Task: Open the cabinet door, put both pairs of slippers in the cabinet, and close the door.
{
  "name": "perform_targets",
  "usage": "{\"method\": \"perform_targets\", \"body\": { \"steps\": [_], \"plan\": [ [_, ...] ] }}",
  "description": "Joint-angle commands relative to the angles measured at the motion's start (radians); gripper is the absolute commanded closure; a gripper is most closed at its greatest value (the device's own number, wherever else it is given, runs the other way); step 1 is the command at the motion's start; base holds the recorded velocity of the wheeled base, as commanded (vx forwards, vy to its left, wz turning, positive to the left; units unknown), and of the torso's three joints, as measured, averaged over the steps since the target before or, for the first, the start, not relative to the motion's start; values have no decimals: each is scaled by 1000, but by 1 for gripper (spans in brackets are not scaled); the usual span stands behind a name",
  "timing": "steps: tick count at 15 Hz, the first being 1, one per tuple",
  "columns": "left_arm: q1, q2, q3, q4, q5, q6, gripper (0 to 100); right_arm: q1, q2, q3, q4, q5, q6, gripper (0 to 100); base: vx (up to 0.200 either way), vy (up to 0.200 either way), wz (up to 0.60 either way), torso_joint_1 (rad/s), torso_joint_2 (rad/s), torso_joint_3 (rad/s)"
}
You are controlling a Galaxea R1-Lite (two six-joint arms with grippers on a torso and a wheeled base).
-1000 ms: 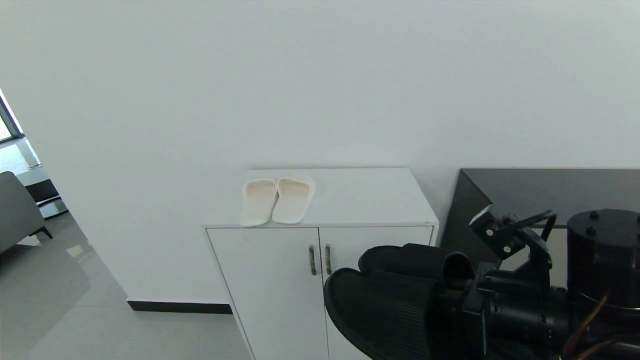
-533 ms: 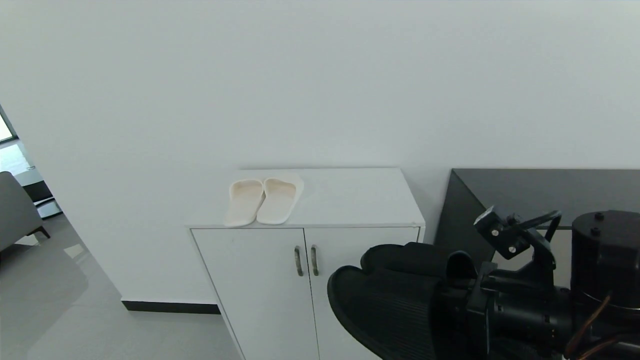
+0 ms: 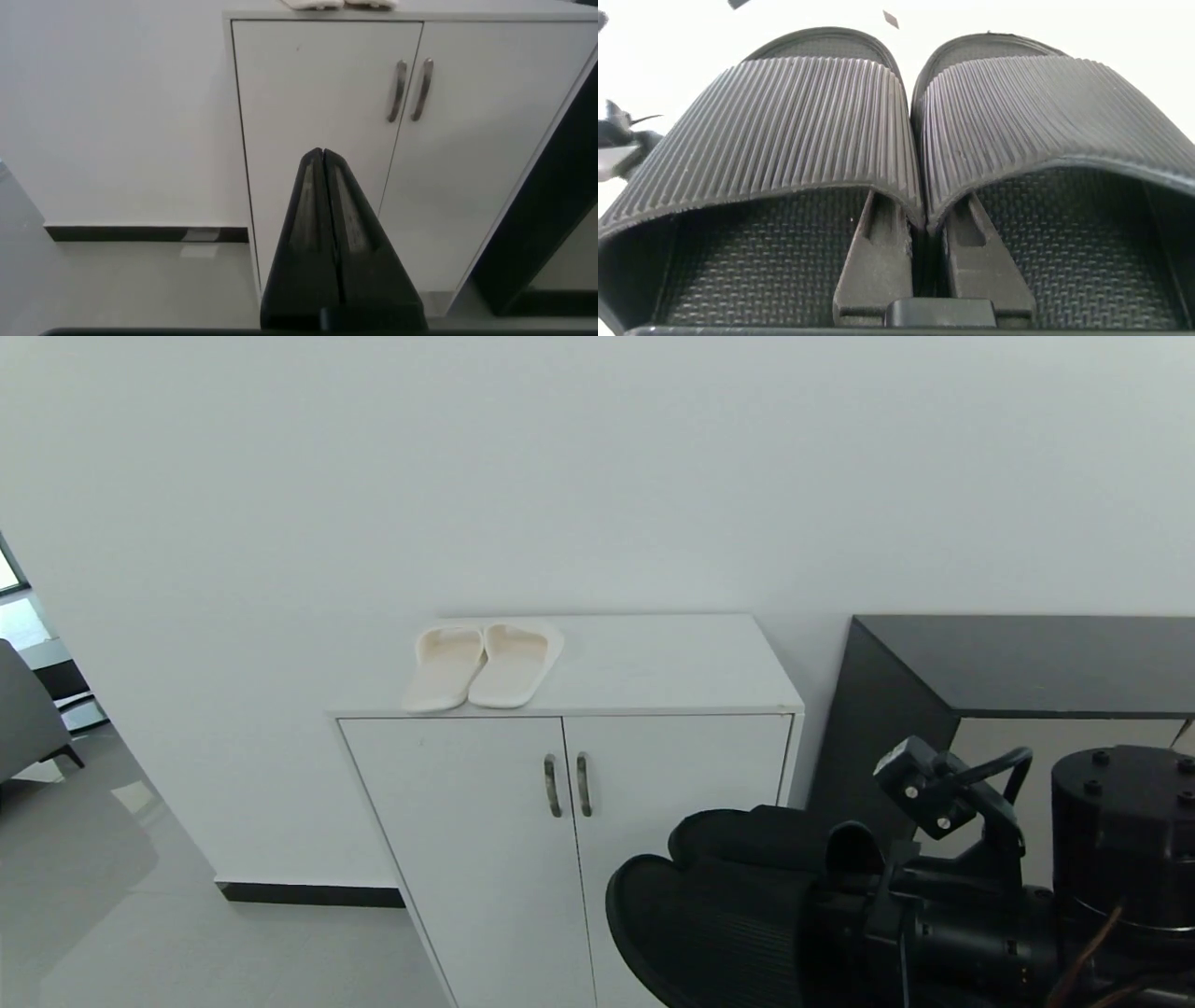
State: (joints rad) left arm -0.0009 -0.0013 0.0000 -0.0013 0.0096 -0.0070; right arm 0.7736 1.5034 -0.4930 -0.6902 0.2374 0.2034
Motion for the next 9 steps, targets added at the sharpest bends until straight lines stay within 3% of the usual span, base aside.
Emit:
{"method": "perform_targets", "body": {
  "steps": [1, 9],
  "plan": [
    [-1, 1, 0, 0, 0, -1, 100, -7, 35, 4, -11, -1, -10, 100, 0, 0, 0, -246, 540, 290],
    [-1, 1, 0, 0, -2, 1, 100, -17, 60, 25, -74, -4, -36, 100, 0, 0, 0, -220, 508, 288]
  ]
}}
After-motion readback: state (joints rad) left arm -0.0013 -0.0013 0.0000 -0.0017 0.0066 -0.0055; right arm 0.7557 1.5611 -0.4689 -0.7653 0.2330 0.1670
